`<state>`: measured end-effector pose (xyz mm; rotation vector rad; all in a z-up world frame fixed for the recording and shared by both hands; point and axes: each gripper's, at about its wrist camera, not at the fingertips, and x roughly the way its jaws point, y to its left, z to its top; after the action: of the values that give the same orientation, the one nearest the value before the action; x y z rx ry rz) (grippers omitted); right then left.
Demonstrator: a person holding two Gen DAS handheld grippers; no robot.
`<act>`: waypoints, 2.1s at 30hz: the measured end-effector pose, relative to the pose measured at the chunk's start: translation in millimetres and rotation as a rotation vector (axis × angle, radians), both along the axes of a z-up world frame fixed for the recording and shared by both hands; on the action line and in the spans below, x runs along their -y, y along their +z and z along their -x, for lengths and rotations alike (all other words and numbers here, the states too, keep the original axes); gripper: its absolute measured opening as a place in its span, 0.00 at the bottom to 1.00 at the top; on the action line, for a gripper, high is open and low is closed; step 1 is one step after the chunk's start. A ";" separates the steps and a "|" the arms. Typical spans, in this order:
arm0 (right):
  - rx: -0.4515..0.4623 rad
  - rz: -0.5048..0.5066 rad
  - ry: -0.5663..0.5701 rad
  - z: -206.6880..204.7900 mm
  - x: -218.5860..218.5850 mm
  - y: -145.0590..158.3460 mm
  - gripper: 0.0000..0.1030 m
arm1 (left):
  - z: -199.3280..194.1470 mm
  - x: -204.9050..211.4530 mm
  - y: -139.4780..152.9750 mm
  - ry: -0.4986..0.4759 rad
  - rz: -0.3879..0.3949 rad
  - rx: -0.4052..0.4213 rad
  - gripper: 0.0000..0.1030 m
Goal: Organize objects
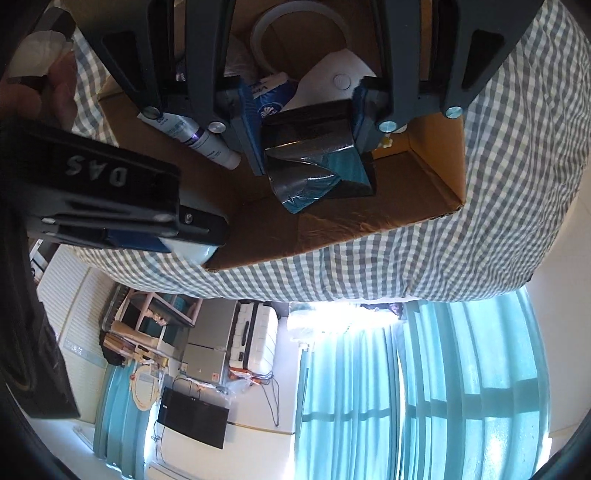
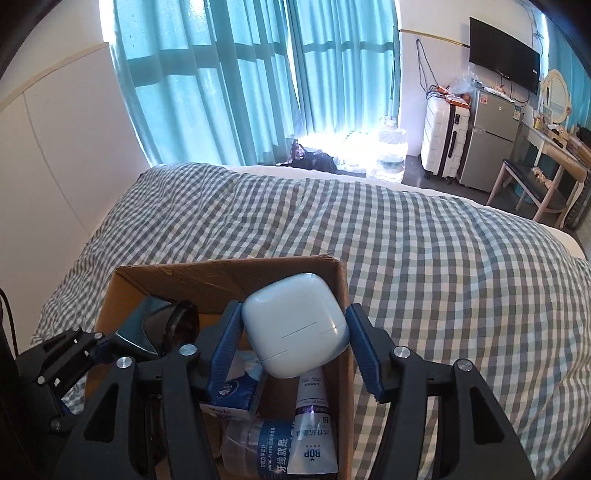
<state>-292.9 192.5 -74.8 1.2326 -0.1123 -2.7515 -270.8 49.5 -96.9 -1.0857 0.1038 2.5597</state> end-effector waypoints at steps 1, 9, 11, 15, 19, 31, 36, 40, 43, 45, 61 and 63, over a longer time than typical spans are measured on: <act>-0.005 0.015 -0.005 -2.0 -0.1 2.0 0.67 | -1.0 0.6 0.6 -0.001 -0.002 0.005 0.56; -0.035 0.036 -0.061 -25.6 -9.6 45.8 0.75 | -32.4 7.3 47.9 0.022 0.016 -0.063 0.90; -0.060 0.026 -0.074 -38.1 -11.2 63.6 0.82 | -41.3 11.4 65.6 0.032 0.009 -0.081 0.93; -0.156 -0.037 -0.131 -71.3 -9.9 109.2 0.93 | -67.6 25.0 110.8 0.068 -0.029 -0.128 0.94; -0.237 -0.052 -0.154 -109.0 -10.8 151.7 0.96 | -95.7 37.1 149.1 0.105 -0.051 -0.189 0.97; -0.422 -0.223 -0.180 -211.4 -8.8 209.8 0.98 | -168.4 42.7 209.4 0.118 -0.052 -0.320 1.00; -0.448 -0.217 -0.140 -243.3 -10.6 207.0 0.98 | -188.4 39.1 211.4 0.127 -0.046 -0.350 1.00; -0.445 -0.205 -0.119 -259.0 -14.0 194.0 0.98 | -200.3 33.8 204.8 0.148 -0.023 -0.362 1.00; -0.432 -0.159 -0.109 -268.0 -19.1 181.0 0.98 | -215.0 31.2 202.1 0.147 -0.035 -0.401 1.00; -0.442 -0.136 -0.116 -272.4 -22.0 172.4 0.98 | -222.8 28.5 198.2 0.159 -0.027 -0.411 1.00; -0.392 -0.146 -0.177 -268.8 -32.0 83.7 0.98 | -238.8 21.6 114.8 0.223 0.004 -0.392 1.00; -0.397 -0.157 -0.183 -270.7 -33.1 76.2 0.98 | -238.7 23.2 105.6 0.229 0.007 -0.383 1.00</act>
<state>-22.2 225.6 1.4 0.7090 0.0315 -3.1555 -32.2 26.3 8.7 -0.6263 0.0889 2.9477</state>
